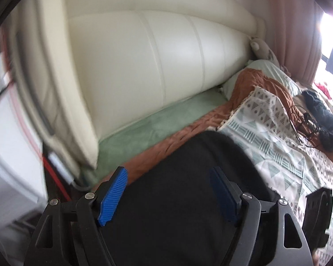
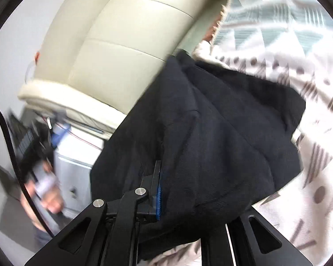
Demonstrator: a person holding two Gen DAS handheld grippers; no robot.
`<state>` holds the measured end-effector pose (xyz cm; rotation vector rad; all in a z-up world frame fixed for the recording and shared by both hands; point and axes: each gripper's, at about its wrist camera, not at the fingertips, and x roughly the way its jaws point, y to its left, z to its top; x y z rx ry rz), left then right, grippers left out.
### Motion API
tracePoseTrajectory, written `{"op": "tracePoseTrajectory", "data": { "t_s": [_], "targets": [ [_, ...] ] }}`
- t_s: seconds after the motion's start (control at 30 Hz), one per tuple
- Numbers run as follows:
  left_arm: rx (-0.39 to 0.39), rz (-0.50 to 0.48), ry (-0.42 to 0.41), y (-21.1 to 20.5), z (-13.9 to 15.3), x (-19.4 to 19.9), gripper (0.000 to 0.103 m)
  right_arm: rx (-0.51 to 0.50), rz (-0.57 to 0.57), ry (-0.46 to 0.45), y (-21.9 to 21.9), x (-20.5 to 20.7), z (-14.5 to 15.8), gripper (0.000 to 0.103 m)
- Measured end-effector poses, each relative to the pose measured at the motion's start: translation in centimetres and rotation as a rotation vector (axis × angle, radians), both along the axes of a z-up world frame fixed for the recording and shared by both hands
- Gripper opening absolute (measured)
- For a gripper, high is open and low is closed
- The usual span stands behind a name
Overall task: Fold large clothes
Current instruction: 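Lower the jacket bundle onto the bed edge by the nightstand with both tools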
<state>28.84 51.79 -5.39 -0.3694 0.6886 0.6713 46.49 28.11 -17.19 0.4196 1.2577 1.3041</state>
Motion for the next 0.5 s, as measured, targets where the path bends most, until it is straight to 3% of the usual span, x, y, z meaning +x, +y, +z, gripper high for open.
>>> {"op": "tracePoseTrajectory", "data": {
  "t_s": [0.27, 0.5],
  "targets": [
    [-0.125, 0.139, -0.063, 0.6, -3.3, -9.3, 0.084, -0.037, -0.047, -0.079, 1.2, 0.9, 2.6, 0.011],
    [-0.214, 0.162, -0.088, -0.5, -6.6, -11.8, 0.084, -0.089, -0.106, -0.090, 0.2, 1.9, 3.1, 0.011]
  ]
}}
